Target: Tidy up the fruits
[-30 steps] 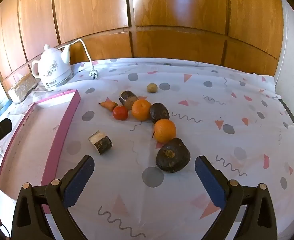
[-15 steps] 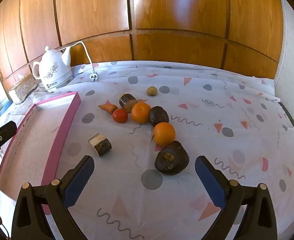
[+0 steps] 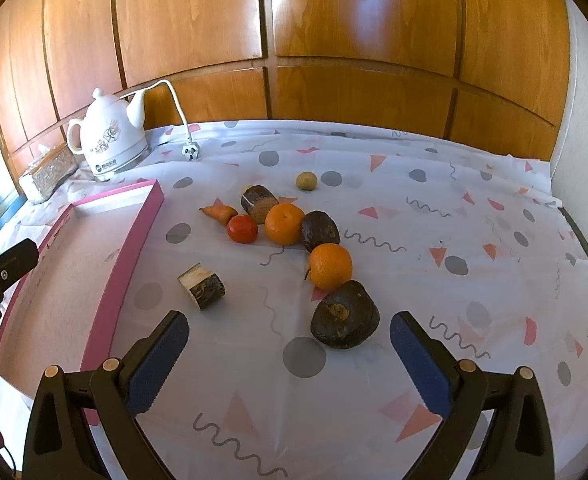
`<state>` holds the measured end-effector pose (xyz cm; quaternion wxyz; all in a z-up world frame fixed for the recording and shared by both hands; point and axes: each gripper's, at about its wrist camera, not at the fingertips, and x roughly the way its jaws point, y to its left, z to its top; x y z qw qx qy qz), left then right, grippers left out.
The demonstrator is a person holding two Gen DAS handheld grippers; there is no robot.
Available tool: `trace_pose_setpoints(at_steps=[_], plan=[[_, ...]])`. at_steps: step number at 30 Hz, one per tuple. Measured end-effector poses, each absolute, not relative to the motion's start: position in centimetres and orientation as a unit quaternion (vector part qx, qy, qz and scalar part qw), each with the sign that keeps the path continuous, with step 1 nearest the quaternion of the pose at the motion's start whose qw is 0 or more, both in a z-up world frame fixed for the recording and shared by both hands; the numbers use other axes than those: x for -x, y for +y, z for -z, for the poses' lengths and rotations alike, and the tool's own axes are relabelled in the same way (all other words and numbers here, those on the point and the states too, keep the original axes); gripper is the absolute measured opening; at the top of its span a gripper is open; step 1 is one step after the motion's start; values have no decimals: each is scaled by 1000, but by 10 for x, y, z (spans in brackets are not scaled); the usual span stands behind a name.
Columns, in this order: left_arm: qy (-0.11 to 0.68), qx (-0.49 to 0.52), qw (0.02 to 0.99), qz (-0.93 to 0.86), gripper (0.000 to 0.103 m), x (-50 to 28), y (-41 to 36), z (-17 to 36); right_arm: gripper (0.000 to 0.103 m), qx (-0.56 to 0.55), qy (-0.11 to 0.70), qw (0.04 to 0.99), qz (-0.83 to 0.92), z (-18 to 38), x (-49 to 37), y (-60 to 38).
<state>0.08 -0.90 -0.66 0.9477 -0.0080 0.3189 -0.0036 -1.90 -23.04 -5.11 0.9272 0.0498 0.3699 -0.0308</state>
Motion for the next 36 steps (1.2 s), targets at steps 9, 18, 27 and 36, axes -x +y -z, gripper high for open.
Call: trace_pose_setpoints(at_steps=[9,18,27,36], plan=[[316,5,948,15,103,3,-13,3,103,-48,368,928,36,48,21,-232],[315,4,949,19,103,4,-15,2,103,-44,364,930,36,46,24,-233],[315,2,949,23,103,5,-19,1,103,-43,362,931,37,45,24,-234],[317,-2,948,27,103,4,-24,3,103,-45,360,931,38,45,26,-237]])
